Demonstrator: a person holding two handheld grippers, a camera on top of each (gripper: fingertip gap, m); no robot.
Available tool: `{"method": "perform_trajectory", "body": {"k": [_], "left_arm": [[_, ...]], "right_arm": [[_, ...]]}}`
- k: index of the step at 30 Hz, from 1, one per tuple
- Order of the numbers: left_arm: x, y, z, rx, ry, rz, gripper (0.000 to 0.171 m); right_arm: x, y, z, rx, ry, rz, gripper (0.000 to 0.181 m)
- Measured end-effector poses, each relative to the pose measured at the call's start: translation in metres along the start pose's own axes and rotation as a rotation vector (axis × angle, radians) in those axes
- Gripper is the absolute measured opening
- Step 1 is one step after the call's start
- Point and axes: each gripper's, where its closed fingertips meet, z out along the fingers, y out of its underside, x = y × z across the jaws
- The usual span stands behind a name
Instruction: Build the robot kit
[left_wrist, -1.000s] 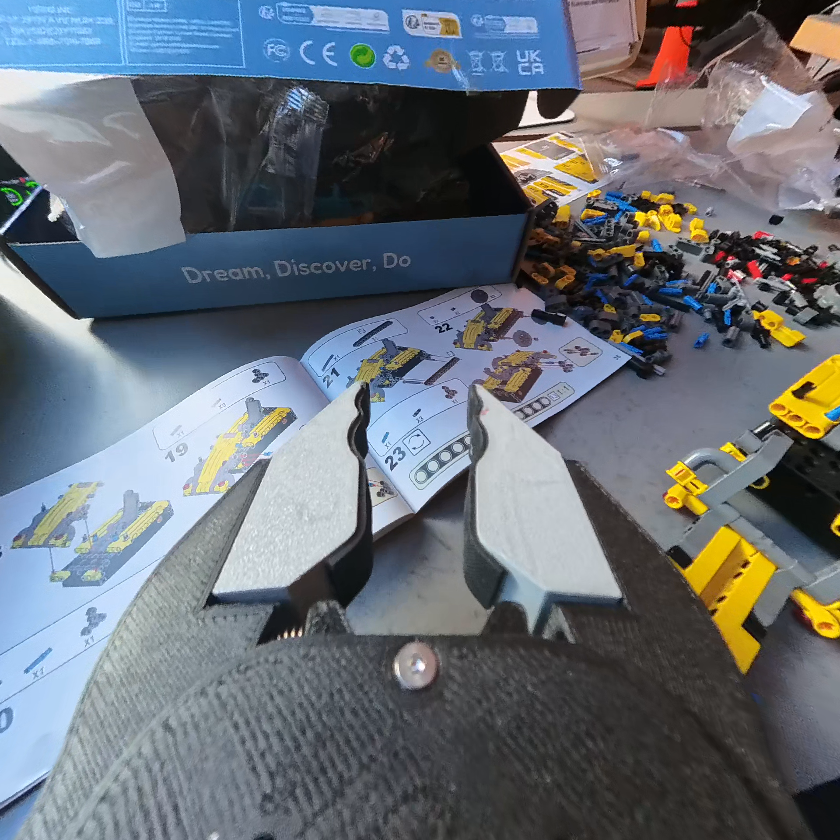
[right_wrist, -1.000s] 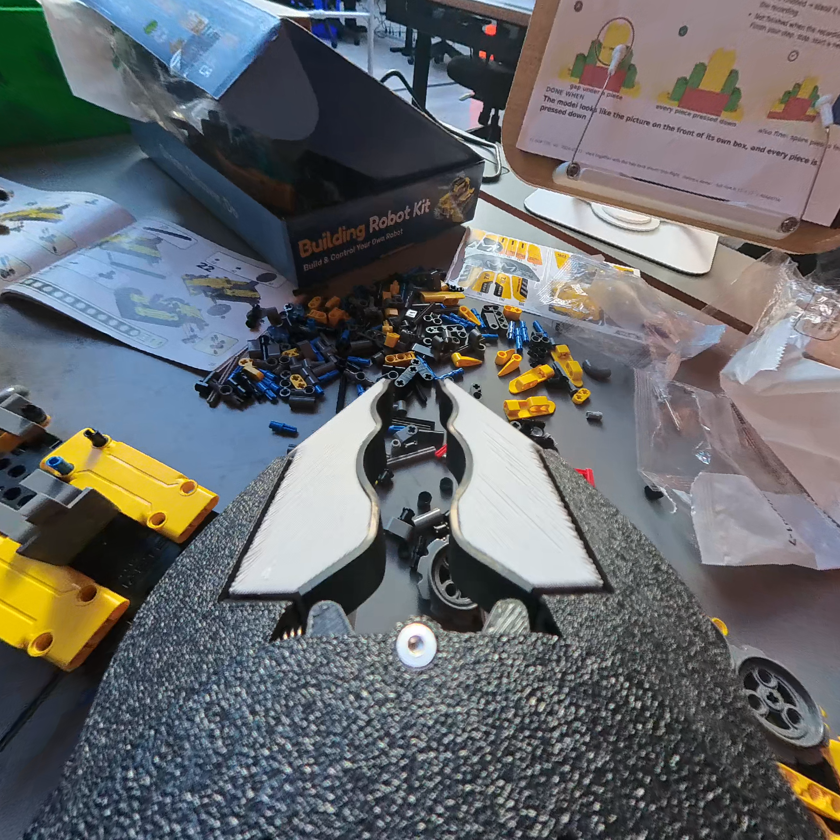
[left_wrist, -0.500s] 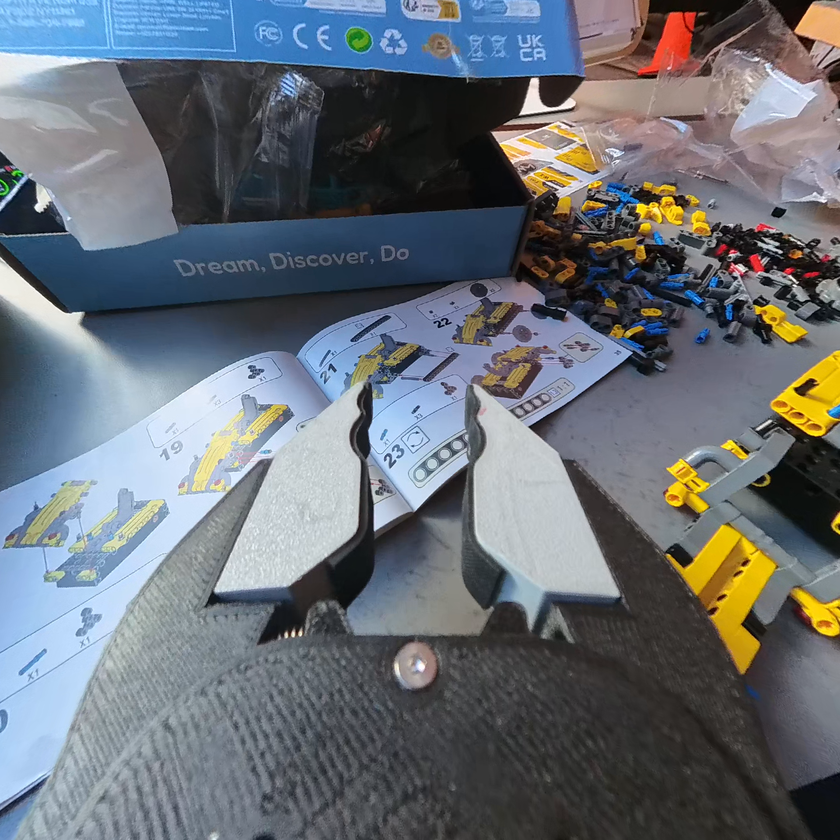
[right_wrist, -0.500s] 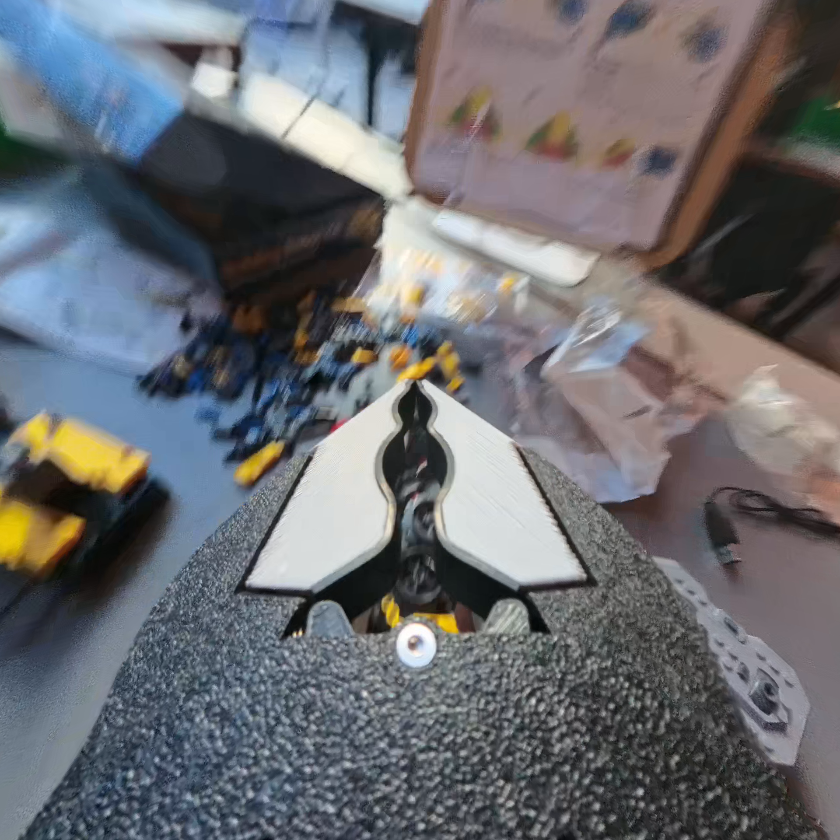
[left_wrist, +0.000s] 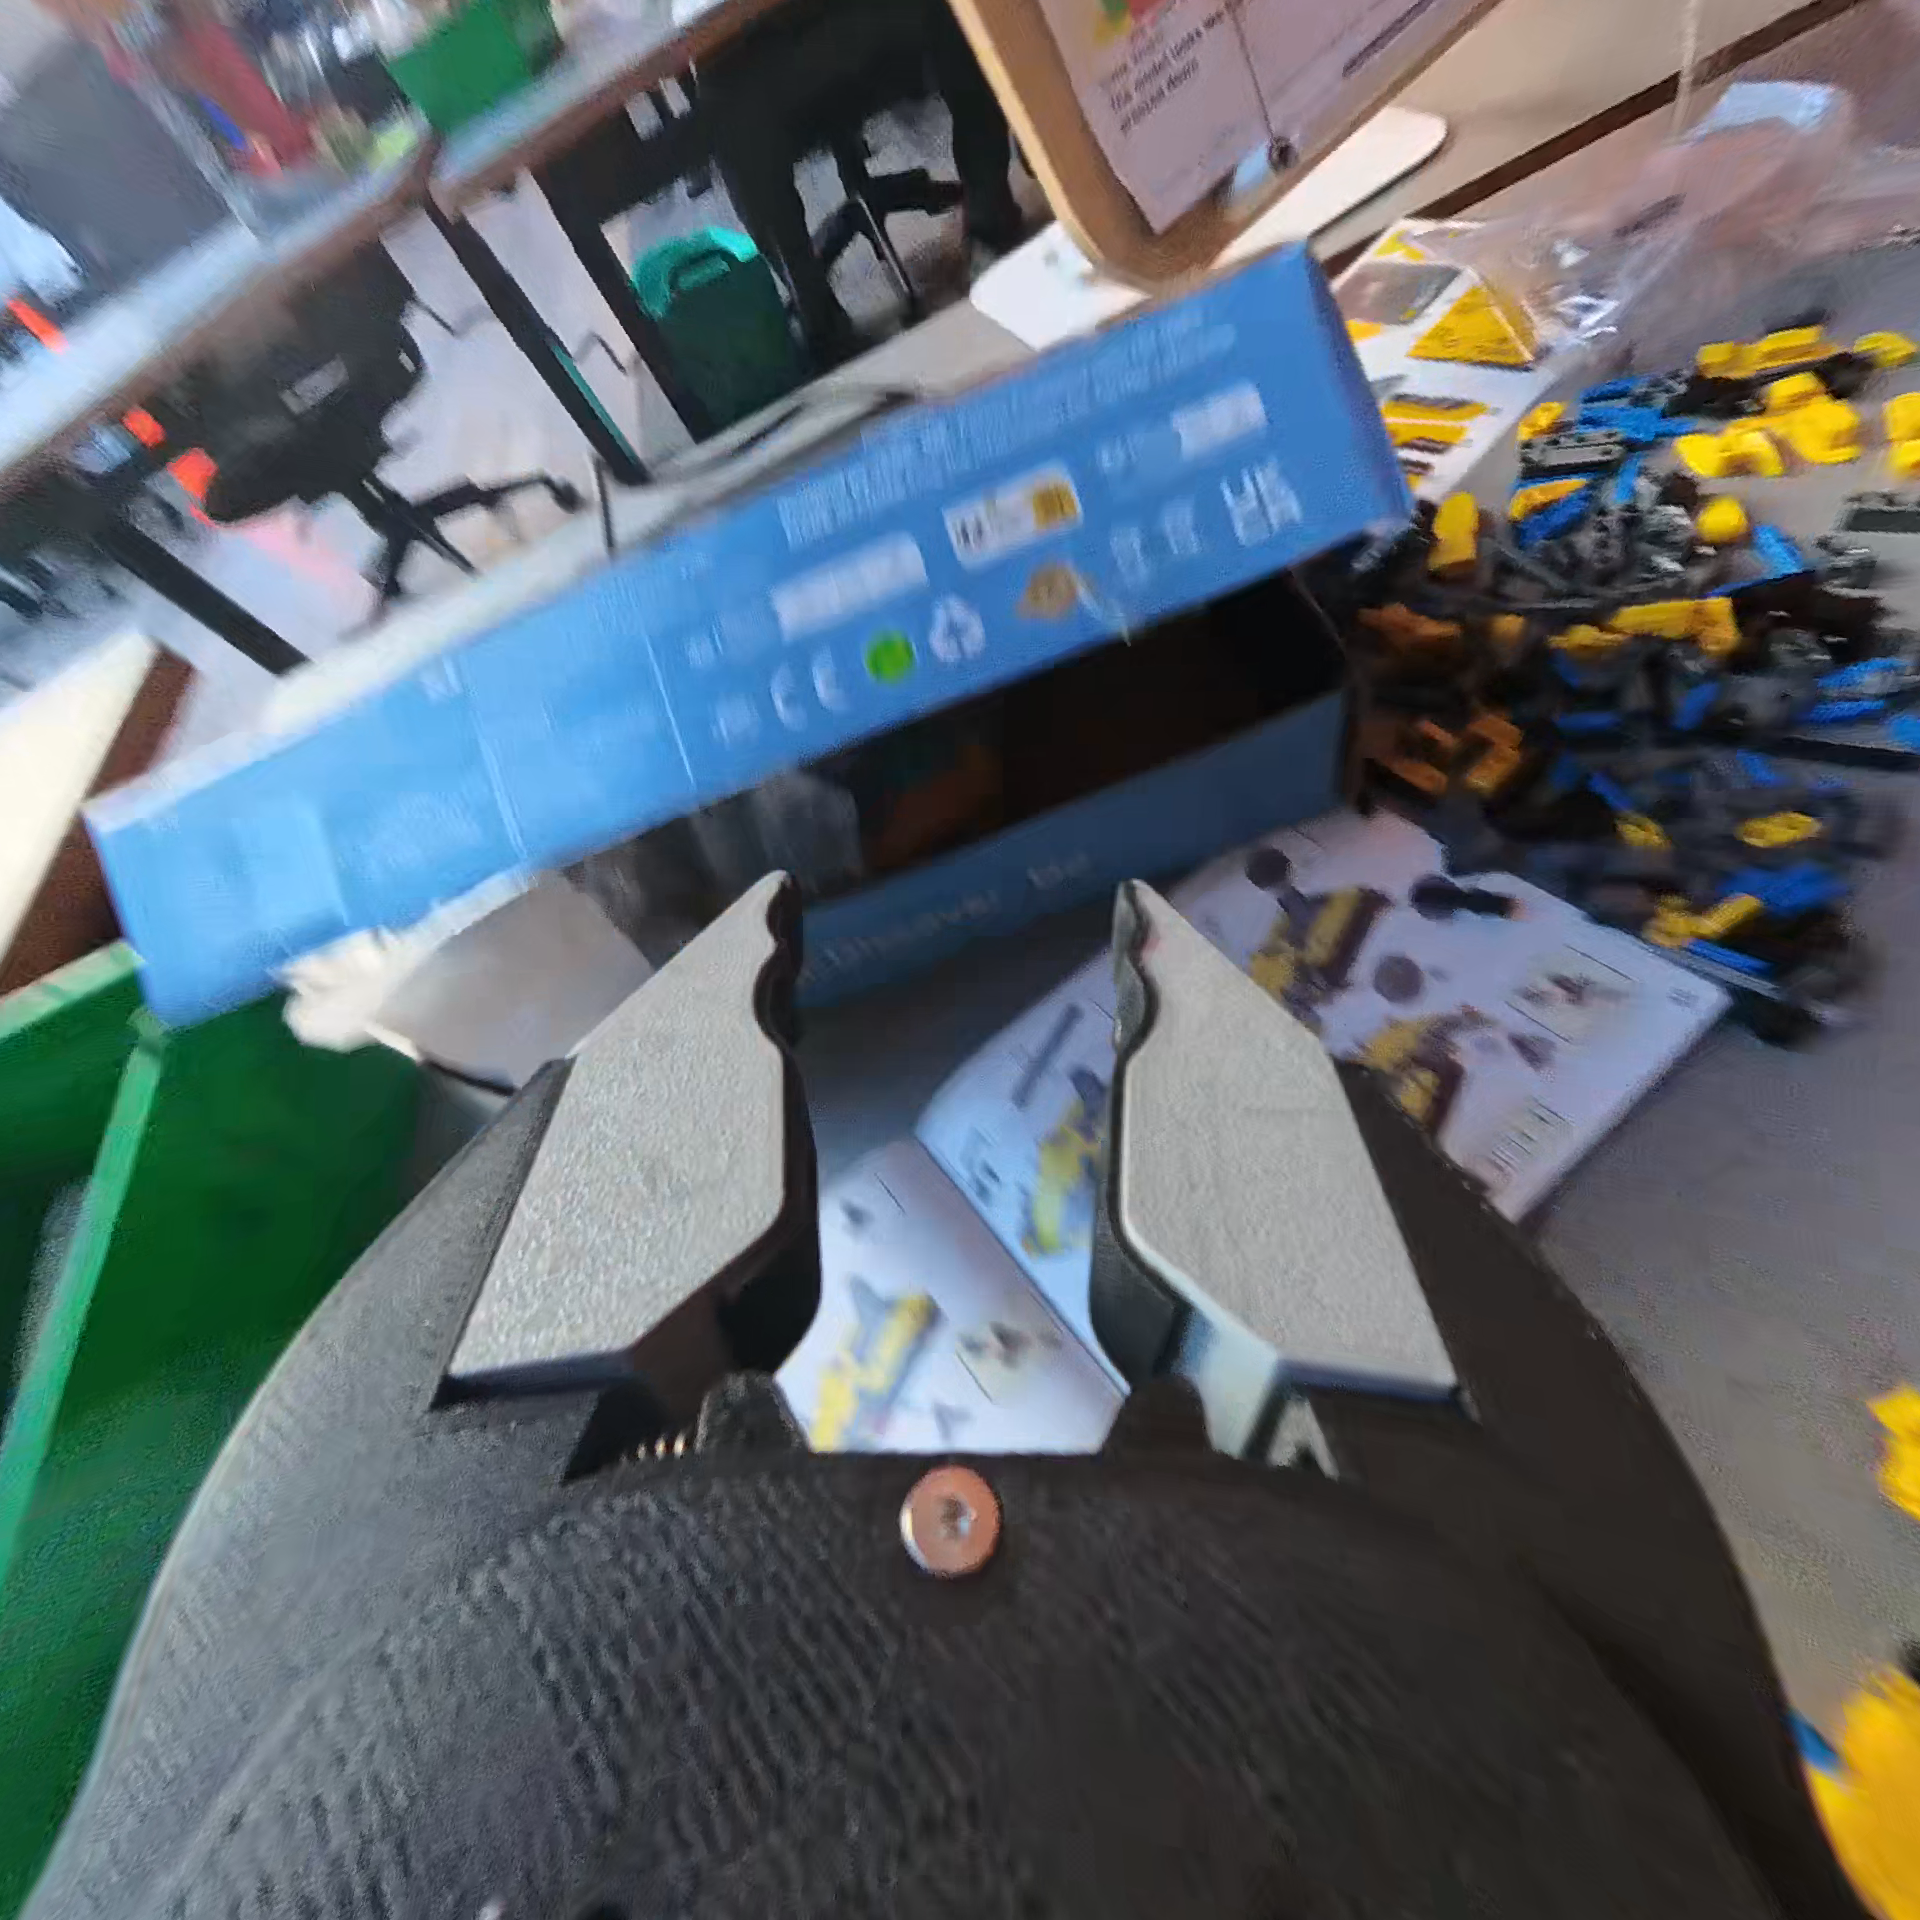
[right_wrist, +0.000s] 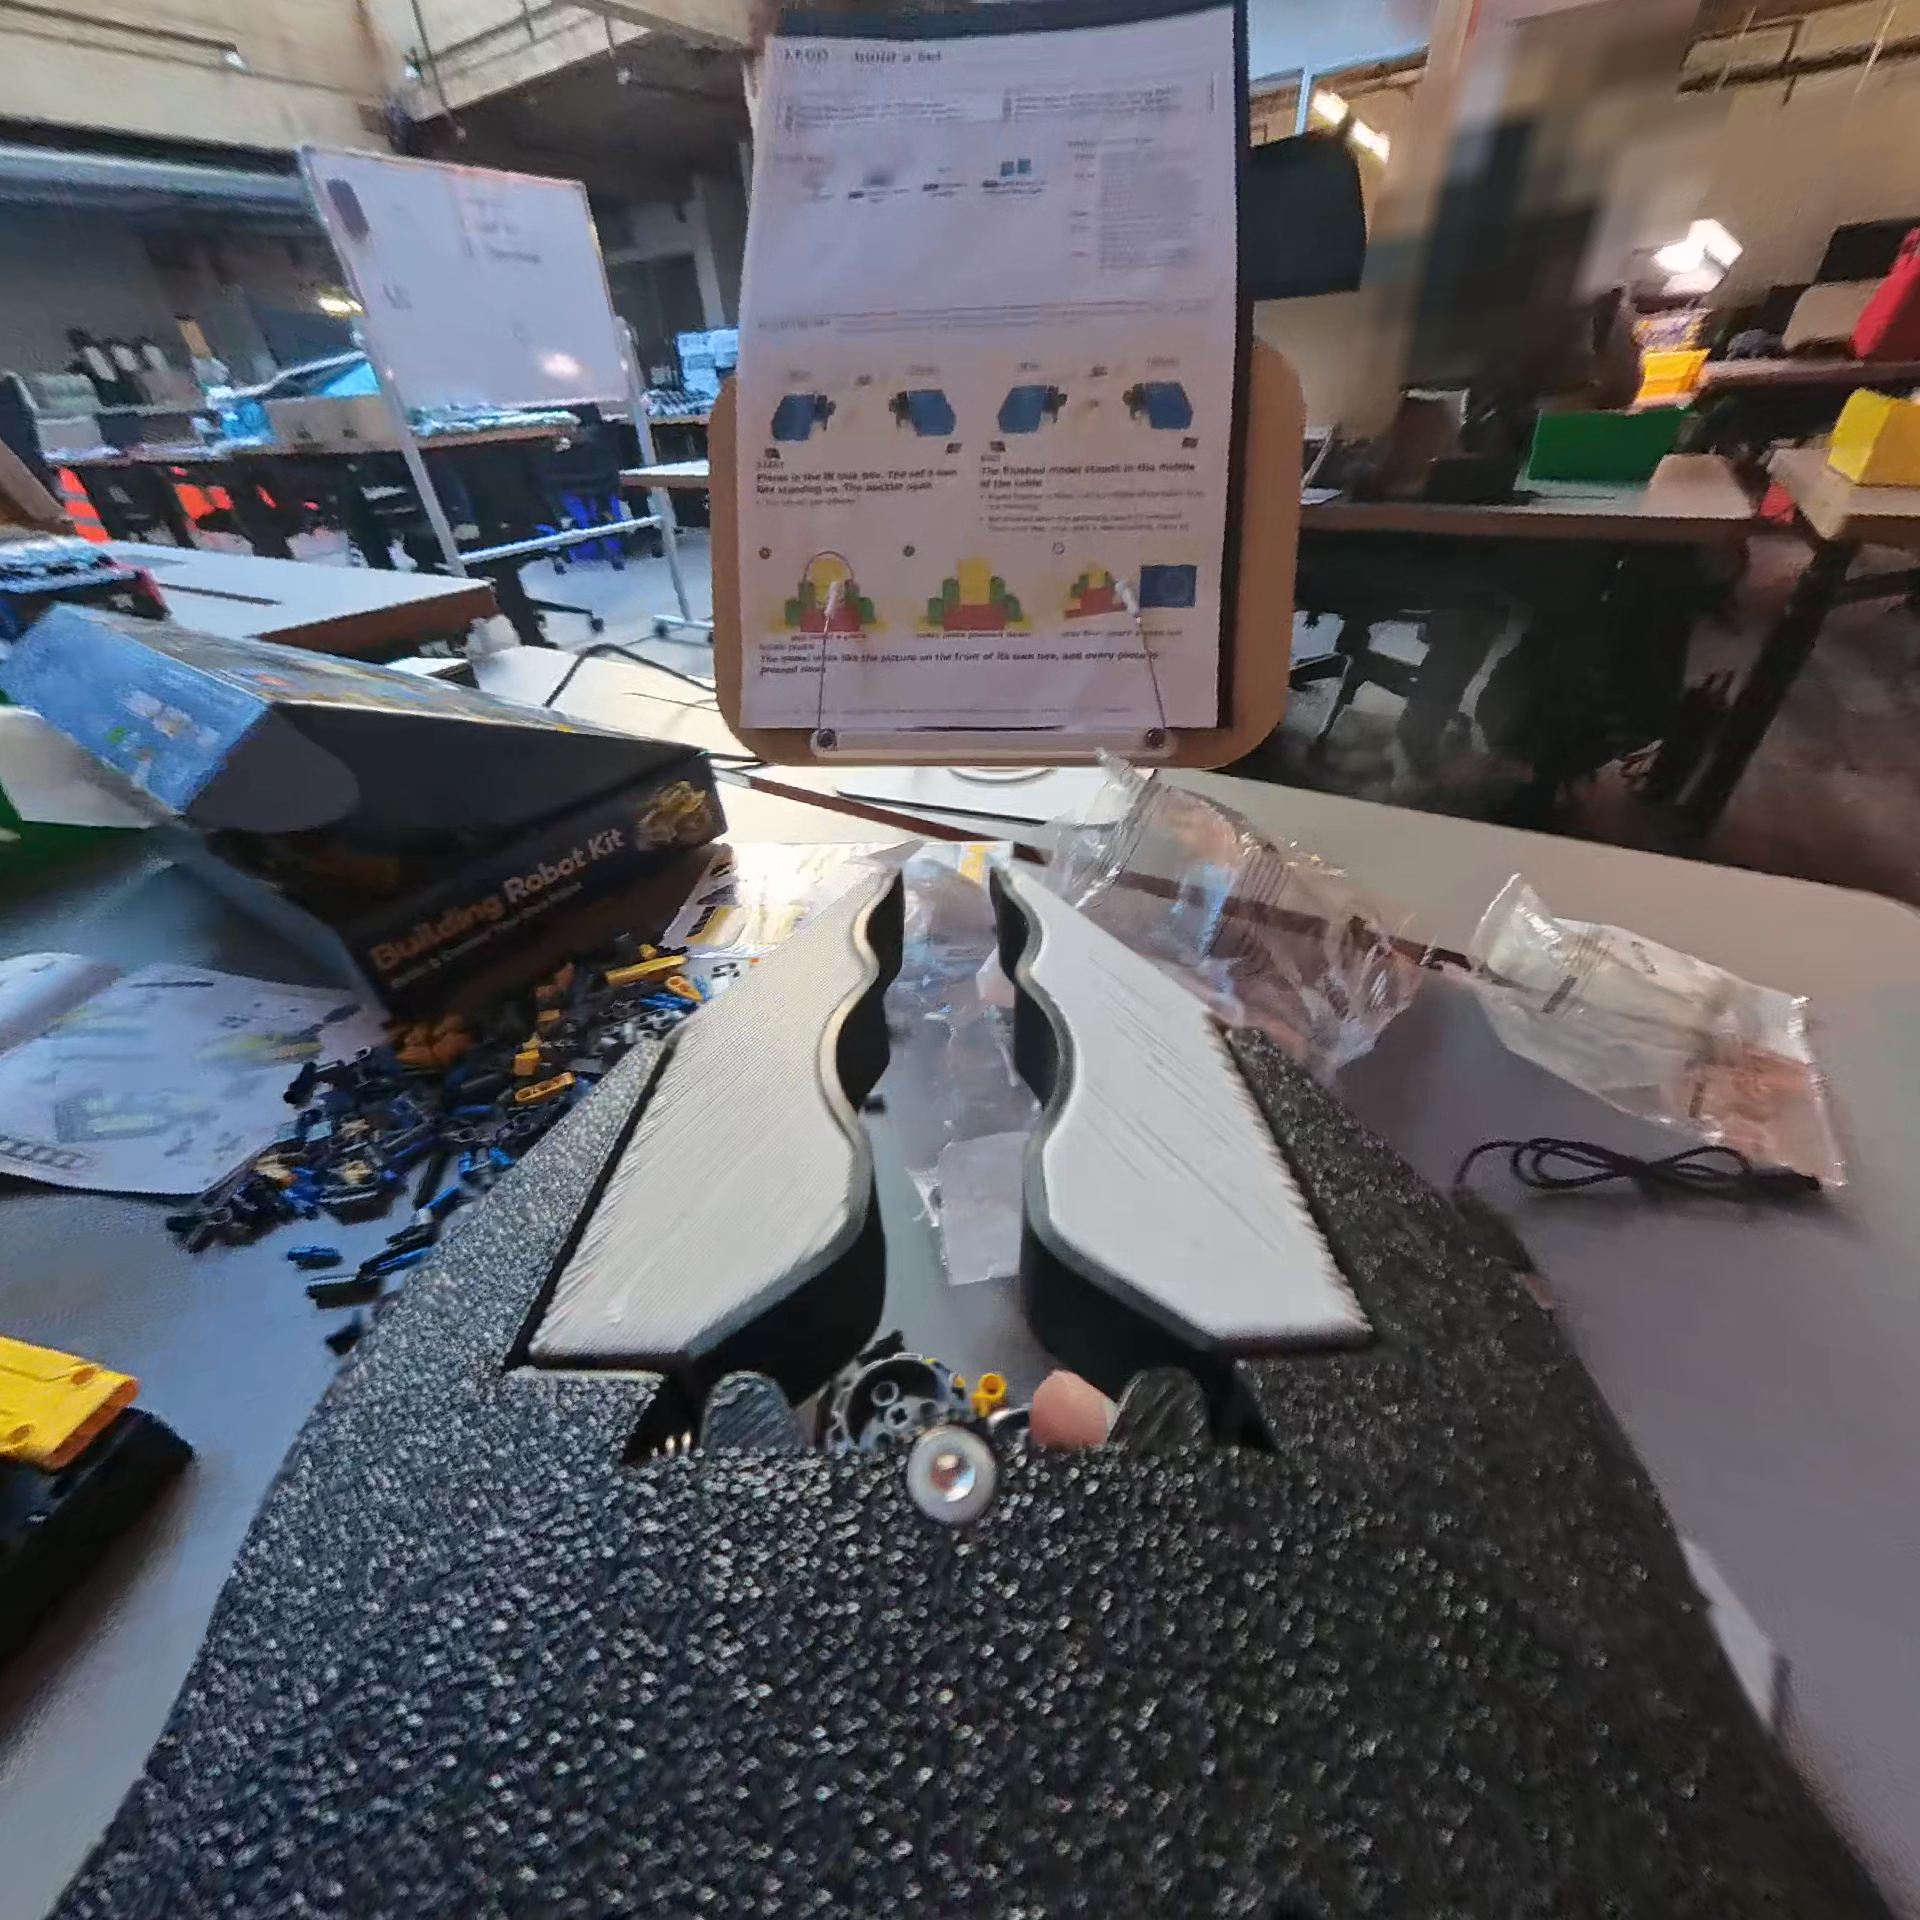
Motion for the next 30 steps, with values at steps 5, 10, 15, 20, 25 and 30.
{"method": "perform_trajectory", "body": {"k": [5,10,15,20,25,30], "left_arm": [[-0.002,-0.025,0.045,-0.094,-0.041,0.322,0.039],[0.009,-0.032,0.050,-0.173,0.044,0.428,0.035],[0.043,-0.016,0.031,-0.275,0.324,0.348,0.043],[0.040,0.003,0.045,-0.323,0.281,0.335,0.049],[0.045,0.018,0.052,-0.355,0.296,0.277,0.050],[0.052,0.016,0.055,-0.313,0.287,0.259,0.048]], "right_arm": [[0.003,-0.007,-0.005,0.030,-0.002,0.026,0.019],[0.016,-0.015,-0.014,0.082,0.020,0.074,0.019],[0.020,-0.016,-0.016,0.069,0.021,0.057,0.018],[-0.023,0.056,-0.021,-0.386,-0.327,-0.080,0.013],[-0.021,0.141,-0.037,-0.780,-0.327,-0.259,0.009],[-0.020,0.161,-0.027,-0.851,-0.335,-0.240,0.013]]}}
